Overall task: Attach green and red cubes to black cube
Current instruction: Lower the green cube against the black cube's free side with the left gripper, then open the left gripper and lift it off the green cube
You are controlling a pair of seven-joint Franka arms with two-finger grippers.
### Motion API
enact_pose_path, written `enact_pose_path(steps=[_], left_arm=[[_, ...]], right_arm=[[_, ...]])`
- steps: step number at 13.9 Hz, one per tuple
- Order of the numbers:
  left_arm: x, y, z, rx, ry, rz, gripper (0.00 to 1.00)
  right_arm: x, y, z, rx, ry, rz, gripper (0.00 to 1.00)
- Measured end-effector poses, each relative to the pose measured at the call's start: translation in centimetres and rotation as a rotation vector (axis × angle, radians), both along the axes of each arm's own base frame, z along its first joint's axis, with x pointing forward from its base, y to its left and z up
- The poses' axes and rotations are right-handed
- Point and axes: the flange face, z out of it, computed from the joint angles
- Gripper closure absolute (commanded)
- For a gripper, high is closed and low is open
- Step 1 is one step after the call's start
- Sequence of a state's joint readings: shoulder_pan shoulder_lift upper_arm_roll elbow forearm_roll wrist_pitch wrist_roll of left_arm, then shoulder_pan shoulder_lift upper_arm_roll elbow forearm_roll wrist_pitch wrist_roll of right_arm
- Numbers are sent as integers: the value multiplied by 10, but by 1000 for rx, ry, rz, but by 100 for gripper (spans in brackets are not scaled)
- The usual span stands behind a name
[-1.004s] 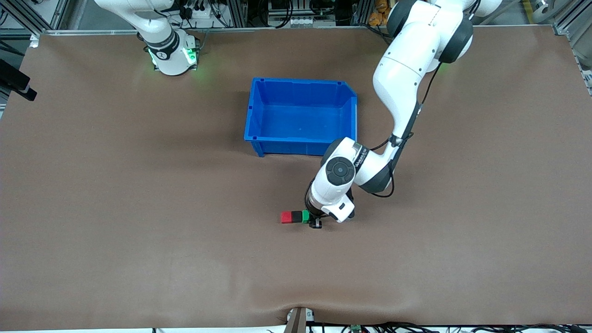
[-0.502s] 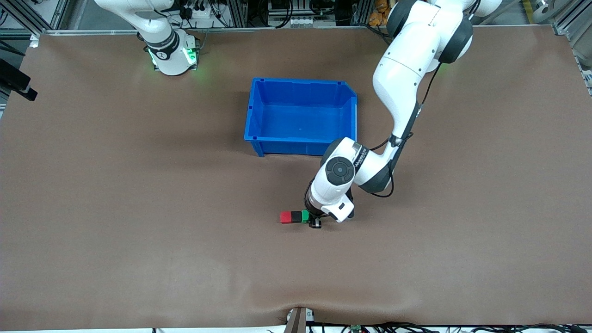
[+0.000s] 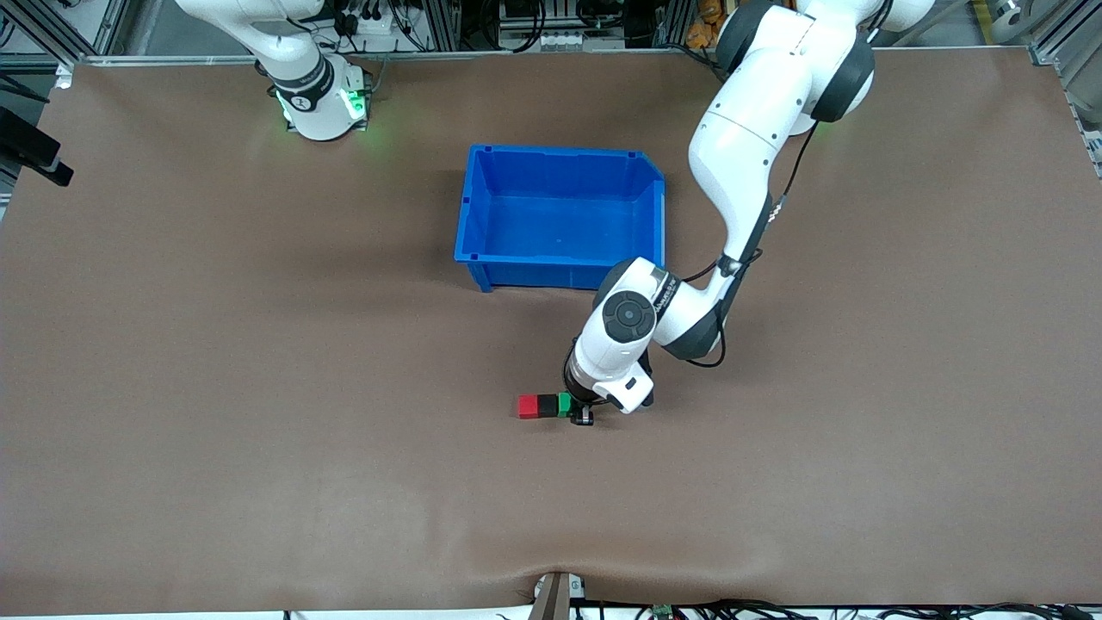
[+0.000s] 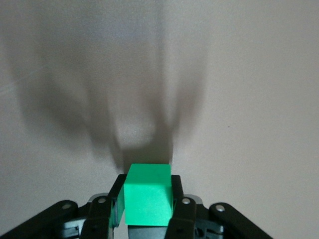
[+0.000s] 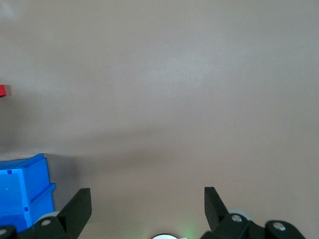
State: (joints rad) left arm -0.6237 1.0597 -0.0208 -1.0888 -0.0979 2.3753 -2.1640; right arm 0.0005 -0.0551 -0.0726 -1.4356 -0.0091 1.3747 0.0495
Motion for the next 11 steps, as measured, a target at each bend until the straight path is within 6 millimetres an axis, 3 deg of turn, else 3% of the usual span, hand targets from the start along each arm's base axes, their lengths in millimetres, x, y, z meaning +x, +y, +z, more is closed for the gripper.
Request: enact_pose_path(steps=[2, 4, 5, 9, 11], left_arm=[[0, 0, 0, 0, 0, 0, 99], [0, 0, 0, 0, 0, 0, 39], [0, 0, 0, 0, 0, 0, 1], [-4, -6, 1, 4, 7, -10, 0], [-3, -8, 24, 18, 25, -36, 0]], right_arm=[[0, 0, 0, 3, 0, -1, 0], [0, 0, 0, 4, 0, -1, 0], [0, 0, 0, 5, 0, -1, 0], [0, 0, 0, 5, 0, -1, 0], [0, -1, 0, 5, 0, -2, 0]])
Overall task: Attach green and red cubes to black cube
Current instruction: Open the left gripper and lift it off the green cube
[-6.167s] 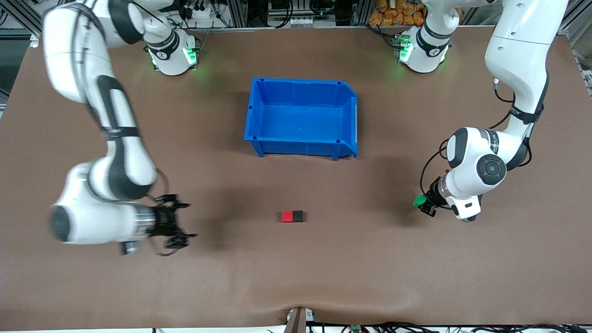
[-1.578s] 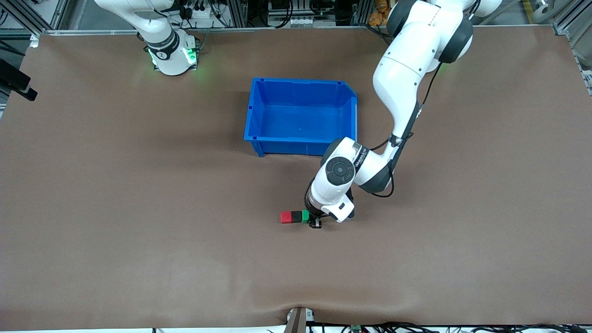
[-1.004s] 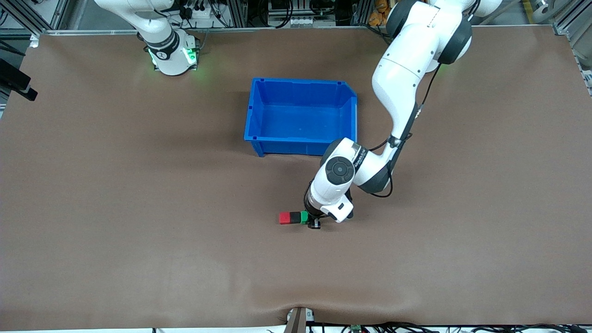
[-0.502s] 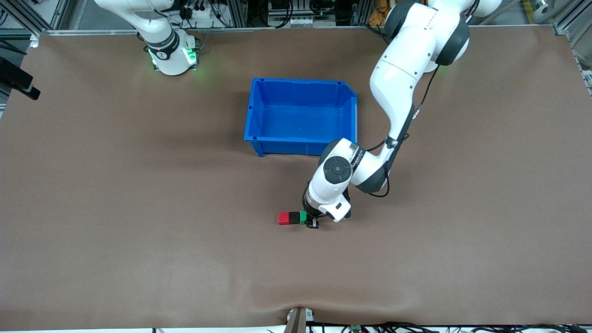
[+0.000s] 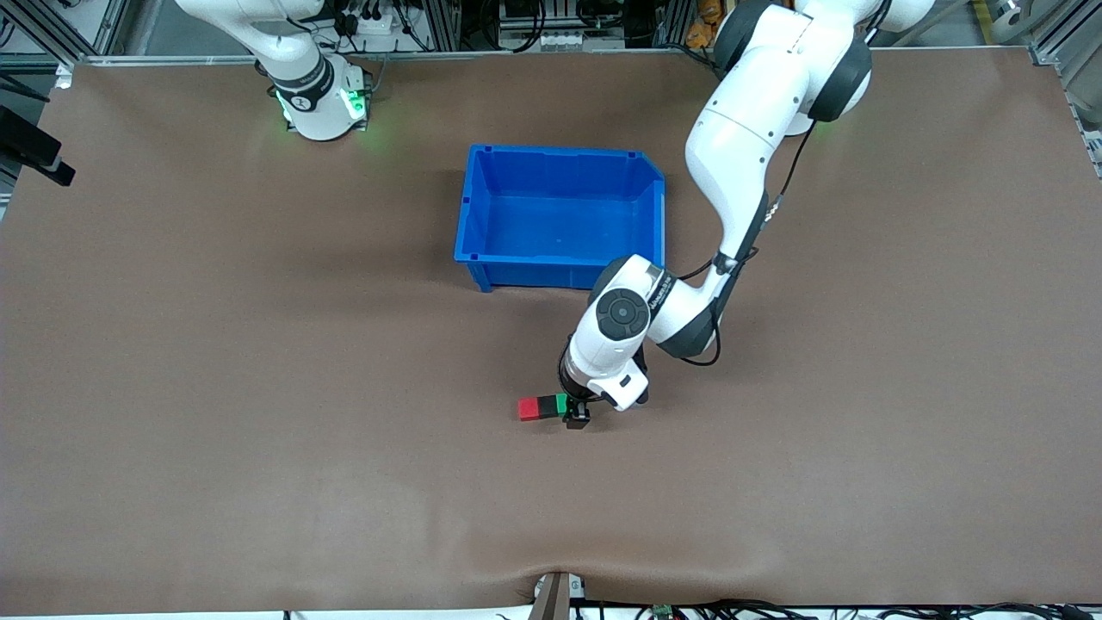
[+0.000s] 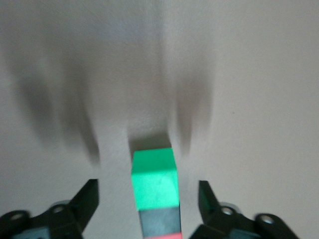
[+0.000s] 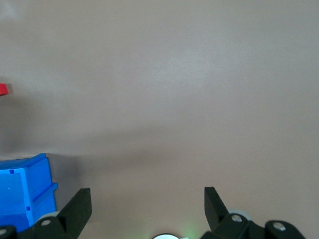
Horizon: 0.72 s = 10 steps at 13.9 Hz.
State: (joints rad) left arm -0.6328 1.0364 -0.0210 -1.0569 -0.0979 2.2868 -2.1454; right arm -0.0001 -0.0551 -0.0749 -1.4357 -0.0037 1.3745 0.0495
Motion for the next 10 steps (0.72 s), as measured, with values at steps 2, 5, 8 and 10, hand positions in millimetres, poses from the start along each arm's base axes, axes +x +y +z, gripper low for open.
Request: enact_pose_path(steps=[2, 5, 8, 10], left_arm=[[2, 5, 48, 24, 23, -54, 0], [6, 30, 128, 54, 32, -164, 0], [5, 62, 194, 96, 39, -325, 0], [4, 95, 235, 127, 55, -436, 0]], right_arm=[[0, 0, 0, 0, 0, 0, 0], [0, -1, 0, 0, 0, -2, 0], [0, -1, 0, 0, 0, -2, 0], [0, -1, 0, 1, 0, 2, 0]])
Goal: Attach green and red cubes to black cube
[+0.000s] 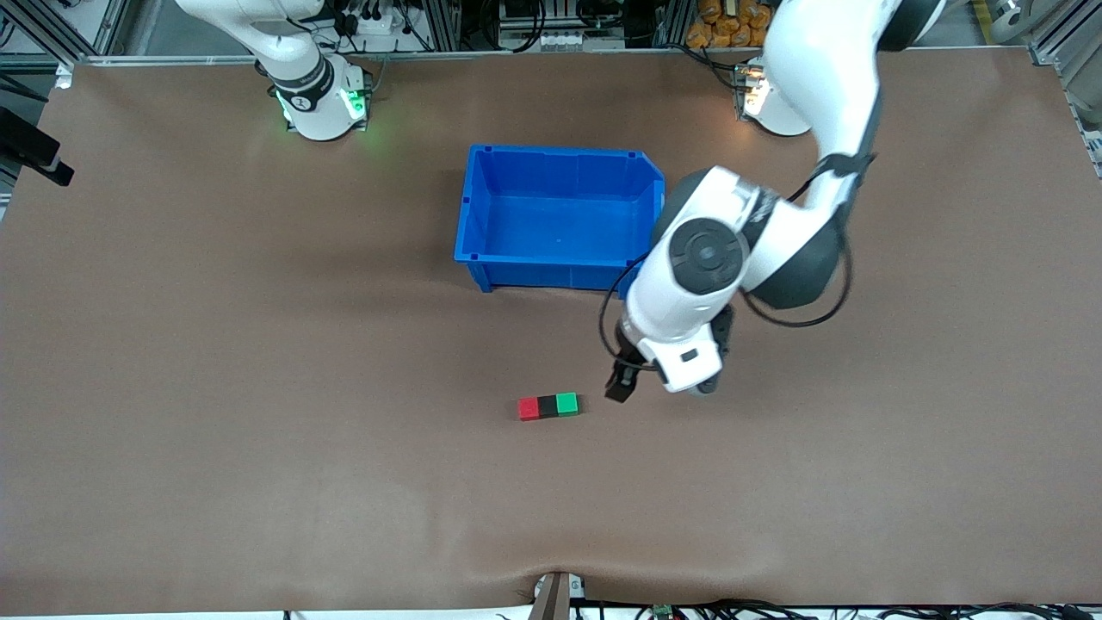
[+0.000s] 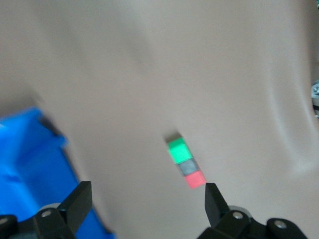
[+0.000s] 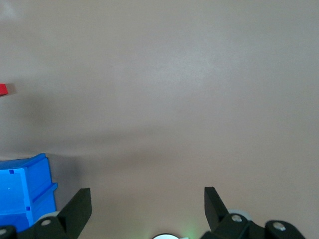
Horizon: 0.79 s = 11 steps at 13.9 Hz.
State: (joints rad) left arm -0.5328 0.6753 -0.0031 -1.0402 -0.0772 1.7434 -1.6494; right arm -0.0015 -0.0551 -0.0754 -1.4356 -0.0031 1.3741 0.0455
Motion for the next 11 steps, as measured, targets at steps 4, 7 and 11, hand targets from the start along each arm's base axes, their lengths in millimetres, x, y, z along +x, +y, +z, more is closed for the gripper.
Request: enact_pose_path(steps=[4, 7, 11], left_arm=[[-5, 93, 82, 35, 44, -241, 0], [-14, 153, 114, 46, 75, -397, 0], [-33, 197, 132, 94, 117, -567, 0]], right_arm=[[0, 1, 0, 0, 1, 10, 0], [0, 2, 0, 0, -1, 34, 0], [1, -1, 1, -2, -12, 87, 0]])
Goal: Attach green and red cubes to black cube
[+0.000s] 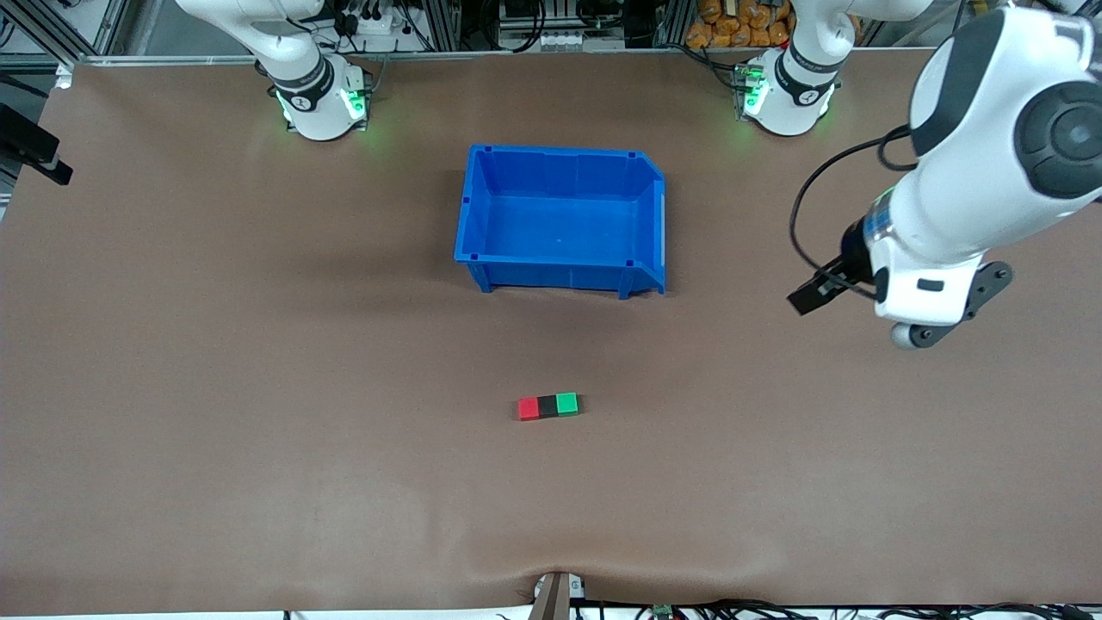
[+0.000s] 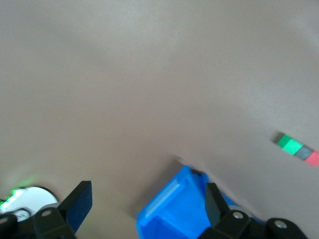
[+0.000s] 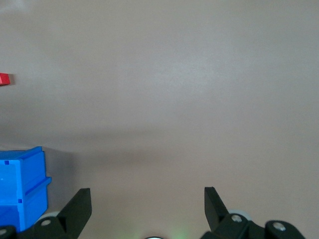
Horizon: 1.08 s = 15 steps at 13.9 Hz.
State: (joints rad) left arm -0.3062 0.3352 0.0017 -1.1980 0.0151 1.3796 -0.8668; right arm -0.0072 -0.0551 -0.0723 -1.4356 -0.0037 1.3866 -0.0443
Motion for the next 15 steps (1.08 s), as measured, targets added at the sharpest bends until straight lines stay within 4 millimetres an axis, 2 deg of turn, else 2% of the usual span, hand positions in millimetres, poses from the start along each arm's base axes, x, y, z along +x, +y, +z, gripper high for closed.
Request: enact_pose_path(steps=[4, 9, 15], left_arm=[[-26, 26, 9, 9, 28, -81, 0], [-56, 74, 23, 29, 46, -249, 0], [-83, 90, 27, 40, 35, -368, 0]], right_arm=[[0, 0, -2, 1, 9, 4, 0], [3, 0, -5, 0, 9, 4, 0], [5, -1, -6, -1, 6, 4, 0]])
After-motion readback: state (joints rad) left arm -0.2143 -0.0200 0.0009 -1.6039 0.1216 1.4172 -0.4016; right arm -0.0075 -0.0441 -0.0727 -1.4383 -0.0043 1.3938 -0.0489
